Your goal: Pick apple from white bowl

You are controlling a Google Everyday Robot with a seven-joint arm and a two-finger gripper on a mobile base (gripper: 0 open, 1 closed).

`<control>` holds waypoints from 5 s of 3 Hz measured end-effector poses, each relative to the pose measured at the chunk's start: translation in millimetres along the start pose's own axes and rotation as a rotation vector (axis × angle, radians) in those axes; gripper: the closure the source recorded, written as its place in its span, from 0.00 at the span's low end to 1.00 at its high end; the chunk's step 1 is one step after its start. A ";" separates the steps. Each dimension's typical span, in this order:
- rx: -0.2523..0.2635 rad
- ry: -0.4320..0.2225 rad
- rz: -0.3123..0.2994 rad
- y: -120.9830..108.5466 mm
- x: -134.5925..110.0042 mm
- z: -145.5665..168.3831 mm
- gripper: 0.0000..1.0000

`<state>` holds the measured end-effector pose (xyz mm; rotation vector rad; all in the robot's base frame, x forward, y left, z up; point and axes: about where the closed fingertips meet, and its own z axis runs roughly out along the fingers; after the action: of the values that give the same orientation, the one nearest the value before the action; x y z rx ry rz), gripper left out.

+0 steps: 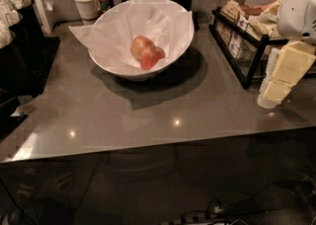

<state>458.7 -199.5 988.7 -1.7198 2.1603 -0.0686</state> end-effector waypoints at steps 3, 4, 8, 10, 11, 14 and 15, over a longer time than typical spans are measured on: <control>0.016 -0.222 0.022 -65.0 -68.6 -7.2 0.00; 0.045 -0.266 0.090 -68.0 -65.9 -3.4 0.00; -0.032 -0.415 0.147 -111.5 -137.9 69.0 0.00; -0.114 -0.401 0.098 -110.8 -168.0 106.4 0.29; -0.123 -0.406 0.099 -110.1 -170.5 110.9 0.19; -0.267 -0.444 0.049 -114.8 -220.1 167.9 0.30; -0.285 -0.444 0.076 -116.0 -219.3 179.0 0.29</control>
Offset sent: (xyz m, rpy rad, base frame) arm 0.1076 0.0718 0.0579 0.3249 -0.0667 0.0472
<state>663.4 13.9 910.8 -1.6022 1.9608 0.6107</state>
